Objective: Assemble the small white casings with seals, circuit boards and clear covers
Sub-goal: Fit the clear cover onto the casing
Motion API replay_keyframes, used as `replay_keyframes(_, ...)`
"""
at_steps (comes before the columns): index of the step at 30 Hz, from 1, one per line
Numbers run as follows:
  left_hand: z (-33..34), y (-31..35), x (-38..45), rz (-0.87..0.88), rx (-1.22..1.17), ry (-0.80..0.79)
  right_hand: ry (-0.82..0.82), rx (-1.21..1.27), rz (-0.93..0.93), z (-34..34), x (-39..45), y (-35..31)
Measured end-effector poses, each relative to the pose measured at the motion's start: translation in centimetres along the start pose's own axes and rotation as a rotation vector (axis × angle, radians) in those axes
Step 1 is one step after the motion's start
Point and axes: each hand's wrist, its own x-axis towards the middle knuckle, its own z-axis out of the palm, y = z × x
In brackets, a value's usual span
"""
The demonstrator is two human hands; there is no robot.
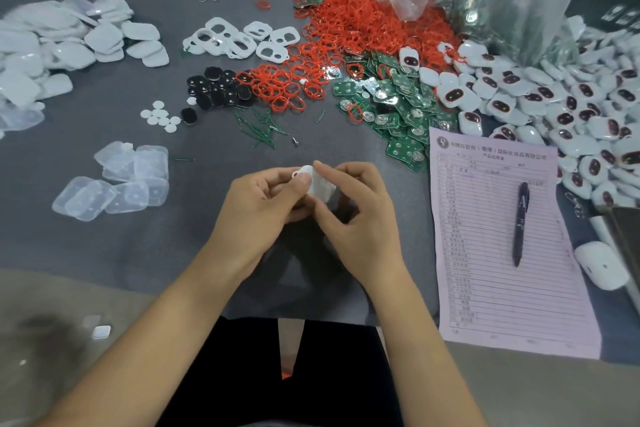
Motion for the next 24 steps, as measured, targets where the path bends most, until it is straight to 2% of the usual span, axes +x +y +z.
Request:
replay_keyframes(2, 0.5, 0.1, 0.0, -0.004, -0.038, 0.037, 0.018, 0.064, 0.017, 0.1, 0.2, -0.1)
replay_keyframes(4, 0.9, 0.1, 0.0, 0.001, -0.107, 0.056, 0.055, 0.178, 0.160, -0.2, 0.7, 0.1)
replay_keyframes(7, 1.2, -0.1, 0.0, 0.023, -0.120, 0.059, -0.029, 0.400, 0.409, -1.0, 1.8, 0.5)
replay_keyframes(11, 0.8, -0.2, 0.4, 0.015, -0.032, 0.012, -0.092, 0.591, 0.540, -1.5, 2.5, 0.2)
replay_keyframes(14, 0.3, -0.2, 0.7, 0.013, 0.118, -0.048, -0.084, 0.649, 0.598, -1.6, 2.8, 0.0)
replay_keyframes(17, 0.0, -0.6, 0.7, 0.084, 0.319, -0.090, -0.092, 0.602, 0.601, -1.6, 3.0, 0.0)
replay_keyframes(24, -0.6, -0.8, 0.6, 0.129, 0.333, -0.138, -0.226, 0.579, 0.595, -2.2, 3.2, 0.0)
